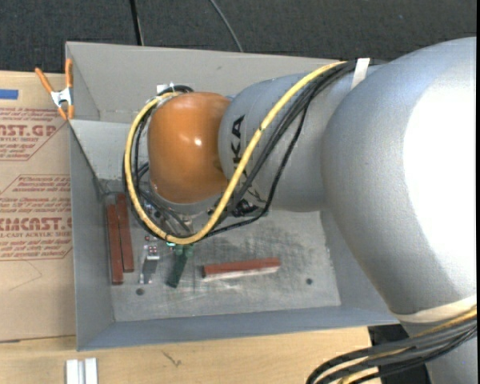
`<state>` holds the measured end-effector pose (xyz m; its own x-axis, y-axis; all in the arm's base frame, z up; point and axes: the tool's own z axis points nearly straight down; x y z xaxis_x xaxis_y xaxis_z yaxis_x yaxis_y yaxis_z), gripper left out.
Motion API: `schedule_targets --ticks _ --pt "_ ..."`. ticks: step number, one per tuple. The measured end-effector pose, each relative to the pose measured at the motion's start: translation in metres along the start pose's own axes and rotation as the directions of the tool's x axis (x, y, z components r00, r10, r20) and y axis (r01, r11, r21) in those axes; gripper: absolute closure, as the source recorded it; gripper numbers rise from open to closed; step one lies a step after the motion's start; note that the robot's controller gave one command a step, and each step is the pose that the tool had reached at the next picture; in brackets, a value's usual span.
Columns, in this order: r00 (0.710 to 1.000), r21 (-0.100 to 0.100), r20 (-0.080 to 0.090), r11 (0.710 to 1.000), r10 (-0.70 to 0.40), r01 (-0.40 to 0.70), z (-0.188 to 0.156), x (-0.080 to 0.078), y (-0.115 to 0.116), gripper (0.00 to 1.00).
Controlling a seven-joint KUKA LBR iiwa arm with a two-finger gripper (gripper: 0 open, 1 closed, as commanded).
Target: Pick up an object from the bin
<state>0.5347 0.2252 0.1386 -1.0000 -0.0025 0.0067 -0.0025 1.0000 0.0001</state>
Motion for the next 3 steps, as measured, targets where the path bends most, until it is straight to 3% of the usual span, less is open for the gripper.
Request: schedule_targets --ticks 1,2,3 --pt "1.000 -0.002 0.007 1.000 0.001 -0.001 -0.004 -0.002 -0.001 0.00" --pt "0.985 -0.005 0.030 0.985 -0.170 0.171 0.061 0.011 -0.042 1.00" --pt "0.985 -0.004 0.011 0.985 -0.173 0.173 0.064 0.016 -0.043 0.00"
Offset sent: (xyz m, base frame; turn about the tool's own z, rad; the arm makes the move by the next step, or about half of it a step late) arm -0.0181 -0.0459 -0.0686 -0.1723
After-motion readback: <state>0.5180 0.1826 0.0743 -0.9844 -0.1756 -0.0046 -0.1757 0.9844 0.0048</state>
